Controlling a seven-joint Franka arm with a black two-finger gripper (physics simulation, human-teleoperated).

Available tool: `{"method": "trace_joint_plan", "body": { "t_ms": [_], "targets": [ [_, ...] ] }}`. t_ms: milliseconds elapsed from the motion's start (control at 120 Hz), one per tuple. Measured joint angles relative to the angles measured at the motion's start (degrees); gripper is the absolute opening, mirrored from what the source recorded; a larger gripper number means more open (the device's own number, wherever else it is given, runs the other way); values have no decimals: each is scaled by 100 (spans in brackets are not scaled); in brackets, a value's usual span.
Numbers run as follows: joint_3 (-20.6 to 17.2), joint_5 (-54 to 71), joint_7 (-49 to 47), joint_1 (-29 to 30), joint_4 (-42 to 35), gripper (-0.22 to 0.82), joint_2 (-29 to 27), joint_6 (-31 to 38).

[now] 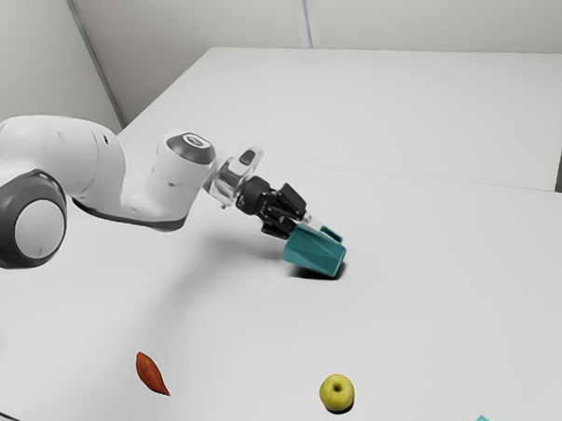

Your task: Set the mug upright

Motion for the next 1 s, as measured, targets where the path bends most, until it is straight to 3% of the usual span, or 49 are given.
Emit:
{"method": "trace_joint_plan", "body": {
  "t_ms": [183, 333, 450, 700, 1000],
  "targets": [
    [-3, -87, 263, -4, 0, -9, -13, -9],
    [-3, -47, 416, -13, 7, -14, -122, -5],
    [3, 182, 478, -15, 7, -15, -550, 4],
    [43, 2754, 4, 14, 59, -17, -1623, 29],
    [75, 5572, -953, 10, 77, -17, -1927, 203]
  ]
}}
